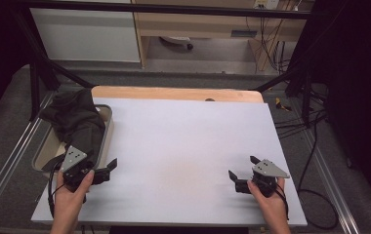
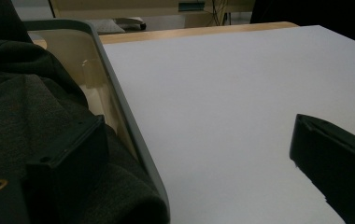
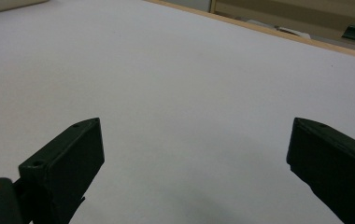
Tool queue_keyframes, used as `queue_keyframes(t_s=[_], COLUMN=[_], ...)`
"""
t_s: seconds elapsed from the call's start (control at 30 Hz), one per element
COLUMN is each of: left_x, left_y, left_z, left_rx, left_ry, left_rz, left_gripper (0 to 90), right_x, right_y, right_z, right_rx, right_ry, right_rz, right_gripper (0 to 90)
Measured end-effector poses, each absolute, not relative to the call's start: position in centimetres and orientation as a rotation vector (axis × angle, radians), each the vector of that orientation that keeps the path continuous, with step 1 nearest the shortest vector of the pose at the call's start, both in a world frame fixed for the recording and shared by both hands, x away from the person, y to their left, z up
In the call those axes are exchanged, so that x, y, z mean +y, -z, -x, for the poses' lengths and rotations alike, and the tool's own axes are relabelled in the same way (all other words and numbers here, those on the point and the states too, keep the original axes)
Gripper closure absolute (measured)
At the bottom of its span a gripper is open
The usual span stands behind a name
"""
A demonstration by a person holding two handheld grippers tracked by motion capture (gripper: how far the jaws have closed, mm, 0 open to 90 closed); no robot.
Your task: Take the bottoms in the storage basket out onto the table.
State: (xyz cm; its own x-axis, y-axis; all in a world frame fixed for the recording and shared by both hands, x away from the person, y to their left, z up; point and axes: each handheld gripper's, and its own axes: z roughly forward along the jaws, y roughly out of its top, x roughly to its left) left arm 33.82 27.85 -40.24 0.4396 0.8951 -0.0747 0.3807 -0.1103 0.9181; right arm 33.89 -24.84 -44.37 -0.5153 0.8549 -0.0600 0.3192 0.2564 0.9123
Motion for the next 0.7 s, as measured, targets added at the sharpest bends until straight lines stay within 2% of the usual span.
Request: queue_keyframes(t_s=[0.27, 0.4, 0.43, 0.7], left_x=[27.9, 27.9, 28.0, 28.7], left_y=[39.3, 37.7, 37.3, 33.9], left_z=[-33.4, -33.2, -33.2, -35.0], left_rx=[1.116, 1.113, 1.129, 1.138], left_ry=[-0.625, -0.641, -0.642, -0.603], left_rz=[-1.649, -1.639, -1.643, -1.675], left_gripper=[4.7, 5.8, 8.7, 5.9], right_x=[-24.5, -24.3, -24.2, -23.9], right_y=[44.4, 44.4, 44.4, 44.4], right_z=[-33.7, -33.6, -33.6, -33.4], right_rx=[1.982, 1.988, 1.988, 2.001], right_ry=[-1.202, -1.188, -1.183, -1.176], right_rz=[-1.055, -1.059, -1.051, -1.050], right_gripper=[3.4, 3.4, 3.4, 3.1])
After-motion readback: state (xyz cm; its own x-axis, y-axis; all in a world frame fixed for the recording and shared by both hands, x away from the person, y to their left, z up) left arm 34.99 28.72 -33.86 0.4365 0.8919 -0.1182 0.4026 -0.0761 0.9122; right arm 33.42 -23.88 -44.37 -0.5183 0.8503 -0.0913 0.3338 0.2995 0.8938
